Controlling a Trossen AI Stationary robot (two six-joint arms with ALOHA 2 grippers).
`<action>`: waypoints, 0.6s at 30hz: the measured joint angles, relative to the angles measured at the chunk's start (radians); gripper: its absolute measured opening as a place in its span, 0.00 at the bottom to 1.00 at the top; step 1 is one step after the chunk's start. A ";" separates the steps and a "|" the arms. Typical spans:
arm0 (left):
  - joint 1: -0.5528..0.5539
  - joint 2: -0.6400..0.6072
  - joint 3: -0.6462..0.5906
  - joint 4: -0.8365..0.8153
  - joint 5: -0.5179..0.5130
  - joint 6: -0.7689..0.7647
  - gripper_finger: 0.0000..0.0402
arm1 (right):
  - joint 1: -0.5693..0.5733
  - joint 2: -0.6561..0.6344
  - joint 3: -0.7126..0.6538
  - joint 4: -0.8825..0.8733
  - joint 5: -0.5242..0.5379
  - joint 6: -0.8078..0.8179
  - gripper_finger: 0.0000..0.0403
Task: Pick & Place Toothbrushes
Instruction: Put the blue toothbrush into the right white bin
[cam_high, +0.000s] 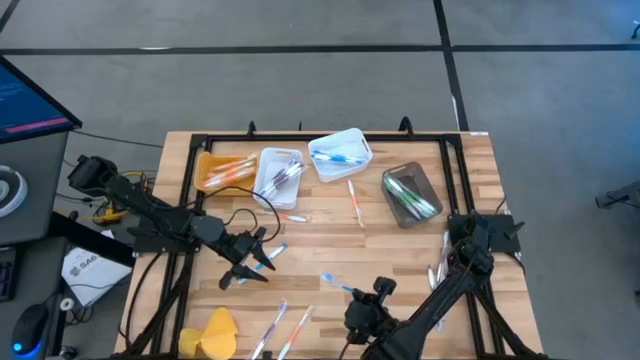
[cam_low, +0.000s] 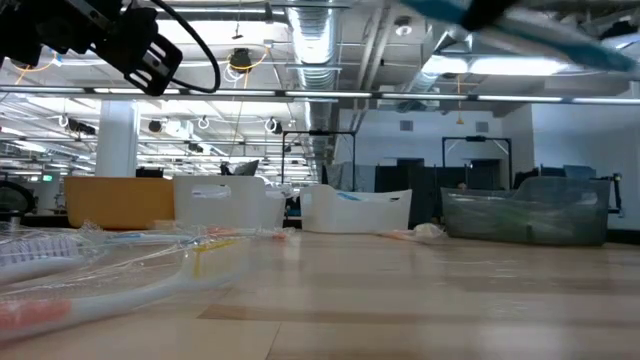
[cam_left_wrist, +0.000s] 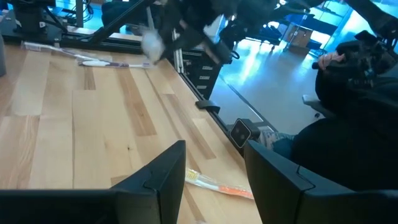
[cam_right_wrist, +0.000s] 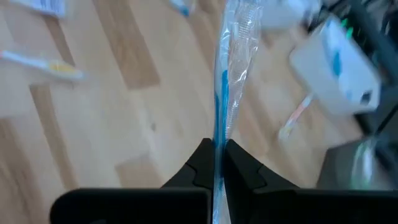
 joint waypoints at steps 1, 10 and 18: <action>0.000 0.000 0.000 0.000 0.000 -0.005 0.39 | 0.000 -0.012 0.000 0.000 0.023 -0.022 0.01; -0.001 0.000 0.000 0.000 -0.001 -0.052 0.39 | -0.002 -0.158 -0.017 0.001 0.228 -0.256 0.01; -0.001 0.000 0.000 -0.002 -0.005 -0.061 0.39 | -0.003 -0.461 -0.382 0.001 0.331 -0.117 0.01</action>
